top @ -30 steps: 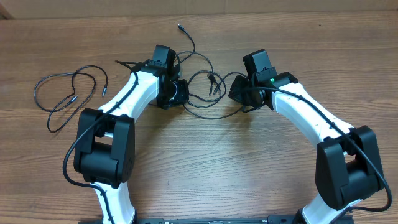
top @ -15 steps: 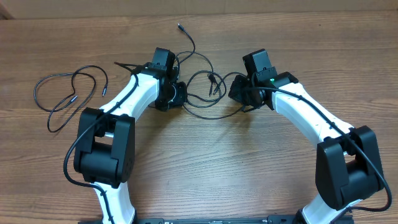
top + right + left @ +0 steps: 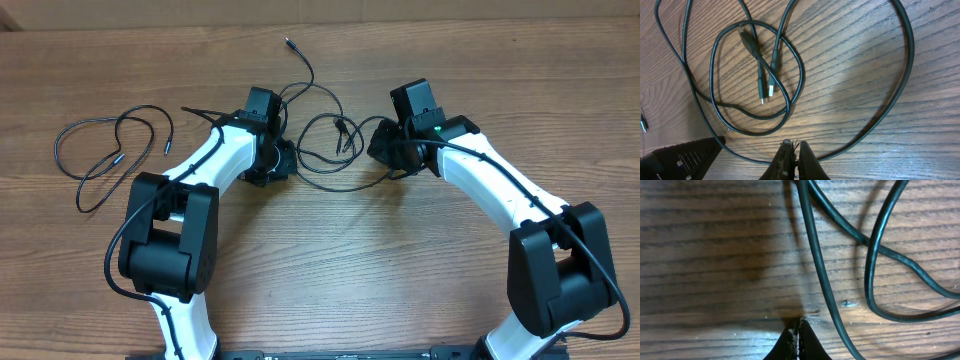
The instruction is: Untangle cables
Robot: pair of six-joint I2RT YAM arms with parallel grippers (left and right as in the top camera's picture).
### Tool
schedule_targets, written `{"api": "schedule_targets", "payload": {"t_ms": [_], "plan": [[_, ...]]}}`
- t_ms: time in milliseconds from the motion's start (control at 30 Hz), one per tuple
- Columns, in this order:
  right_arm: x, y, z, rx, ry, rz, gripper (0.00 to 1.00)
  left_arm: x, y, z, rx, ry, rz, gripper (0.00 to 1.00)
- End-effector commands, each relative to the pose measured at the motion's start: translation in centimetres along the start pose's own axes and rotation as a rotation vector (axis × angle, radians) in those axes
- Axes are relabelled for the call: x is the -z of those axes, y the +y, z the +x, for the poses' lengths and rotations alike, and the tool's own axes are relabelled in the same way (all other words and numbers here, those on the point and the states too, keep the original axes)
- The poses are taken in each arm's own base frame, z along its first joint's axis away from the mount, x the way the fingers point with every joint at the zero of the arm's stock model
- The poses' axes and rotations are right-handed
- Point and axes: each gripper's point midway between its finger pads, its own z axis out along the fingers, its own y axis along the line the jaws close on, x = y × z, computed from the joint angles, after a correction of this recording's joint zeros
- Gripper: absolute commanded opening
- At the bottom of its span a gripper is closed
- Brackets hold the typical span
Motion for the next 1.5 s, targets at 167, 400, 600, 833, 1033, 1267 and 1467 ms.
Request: {"api": "schedule_targets", "payload": {"t_ms": [167, 400, 600, 833, 1033, 1267, 1467], "plan": [[0.2, 0.1, -0.2, -0.003, -0.016, 0.001, 0.04, -1.2, 0.5, 1.1, -0.01, 0.028, -0.032, 0.04], [0.2, 0.1, -0.2, -0.003, -0.016, 0.001, 0.04, -1.2, 0.5, 1.1, -0.011, 0.024, -0.031, 0.04], [0.2, 0.1, -0.2, -0.003, -0.017, 0.001, 0.04, -1.4, 0.6, 1.2, -0.011, 0.024, -0.03, 0.04], [0.2, 0.0, -0.2, -0.003, -0.015, 0.003, 0.07, -1.4, 0.6, 1.2, -0.011, 0.024, -0.03, 0.04], [0.2, 0.0, -0.1, -0.004, -0.01, 0.005, 0.18, -1.4, 0.5, 1.1, -0.011, 0.022, -0.029, 0.04], [-0.1, 1.4, 1.4, 0.031, 0.018, -0.023, 0.28, -0.7, 1.2, -0.3, 0.077, 0.005, 0.043, 0.04], [-1.5, 3.5, 2.1, 0.085, 0.0, -0.064, 0.29, 1.3, -0.5, -0.9, -0.033, 0.036, 0.353, 0.04]]}}
